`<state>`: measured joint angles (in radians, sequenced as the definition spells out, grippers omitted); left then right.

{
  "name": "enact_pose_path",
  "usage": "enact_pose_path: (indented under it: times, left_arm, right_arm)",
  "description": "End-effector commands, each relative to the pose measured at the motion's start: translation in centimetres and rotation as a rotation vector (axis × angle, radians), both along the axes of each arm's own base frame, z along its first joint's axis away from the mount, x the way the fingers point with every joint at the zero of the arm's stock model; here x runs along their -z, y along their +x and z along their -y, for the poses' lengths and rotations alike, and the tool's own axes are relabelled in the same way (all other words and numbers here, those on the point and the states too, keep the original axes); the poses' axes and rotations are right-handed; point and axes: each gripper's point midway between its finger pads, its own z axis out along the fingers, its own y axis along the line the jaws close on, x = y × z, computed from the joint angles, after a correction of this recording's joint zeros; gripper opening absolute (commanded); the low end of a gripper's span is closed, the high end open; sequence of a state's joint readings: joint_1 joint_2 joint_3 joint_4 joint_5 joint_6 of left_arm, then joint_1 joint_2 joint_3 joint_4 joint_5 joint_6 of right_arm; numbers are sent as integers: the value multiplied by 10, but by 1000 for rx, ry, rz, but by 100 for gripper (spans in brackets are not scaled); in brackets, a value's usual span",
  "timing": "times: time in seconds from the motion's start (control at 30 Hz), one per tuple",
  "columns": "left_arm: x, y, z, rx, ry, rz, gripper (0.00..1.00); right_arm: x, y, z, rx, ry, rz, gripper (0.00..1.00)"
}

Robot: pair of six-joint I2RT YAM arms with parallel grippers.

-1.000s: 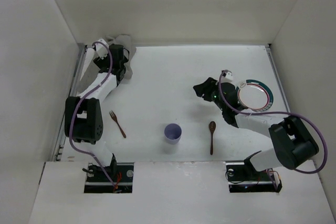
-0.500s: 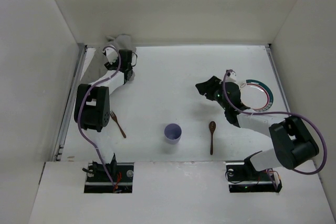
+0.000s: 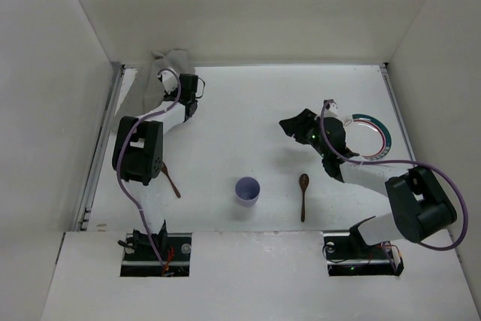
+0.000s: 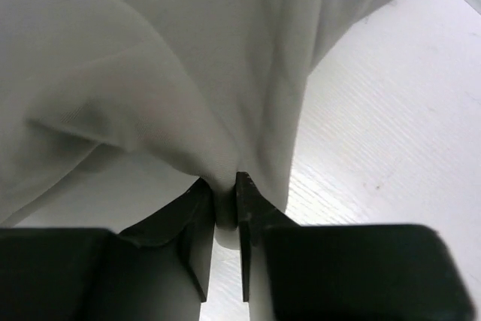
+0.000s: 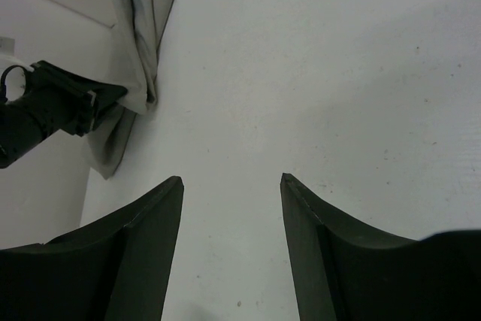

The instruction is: Set the dinner table for one person

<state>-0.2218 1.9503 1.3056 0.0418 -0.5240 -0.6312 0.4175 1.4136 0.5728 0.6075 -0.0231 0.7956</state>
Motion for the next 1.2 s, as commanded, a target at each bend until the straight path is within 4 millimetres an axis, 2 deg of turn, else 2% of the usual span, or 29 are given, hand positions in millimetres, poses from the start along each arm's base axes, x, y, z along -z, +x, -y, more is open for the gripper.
enact_pose_path:
  times: [0.0, 0.2, 0.4, 0.53, 0.67, 0.77, 0.87, 0.9, 0.93, 0.97, 1.0, 1.03, 1.1, 1.17]
  left_arm:
    - [-18, 21, 49, 115, -82, 77, 10]
    - [-47, 26, 150, 370, -163, 203, 6]
    - [-66, 11, 247, 653, -209, 274, 4]
    - [-62, -3, 312, 837, -240, 290, 4]
    - [-44, -22, 352, 972, -282, 251, 4]
    - [-38, -44, 366, 1028, -337, 233, 5]
    - [-47, -70, 369, 1055, -376, 244, 8]
    - [-55, -79, 370, 1066, -384, 261, 12]
    - [-62, -86, 367, 1064, -386, 275, 19]
    - [-74, -92, 364, 1060, -393, 302, 33]
    - [-86, -98, 358, 1051, -397, 329, 46]
    - [-98, -104, 349, 1035, -400, 353, 53]
    - [-116, -114, 325, 981, -405, 387, 61]
    - [-120, -125, 297, 901, -417, 394, 65]
  right_arm:
    - [-20, 4, 0, -3, 49, 64, 61]
    - [-13, 6, -2, 2, 67, 41, 61]
    - [-20, 6, 11, 32, 73, 60, 61]
    - [-26, 6, 30, 84, 75, 78, 61]
    - [-22, 9, 49, 160, 62, 70, 60]
    - [-10, 12, 62, 214, 33, 22, 63]
    - [6, 17, 71, 257, 3, -28, 69]
    - [12, 18, 73, 270, -9, -48, 70]
    - [18, 20, 74, 282, -17, -68, 72]
    - [25, 21, 76, 292, -26, -93, 75]
    - [31, 22, 77, 304, -32, -118, 77]
    - [36, 22, 77, 313, -35, -140, 78]
    - [41, 25, 76, 319, -37, -168, 79]
    - [44, 27, 70, 314, -38, -188, 79]
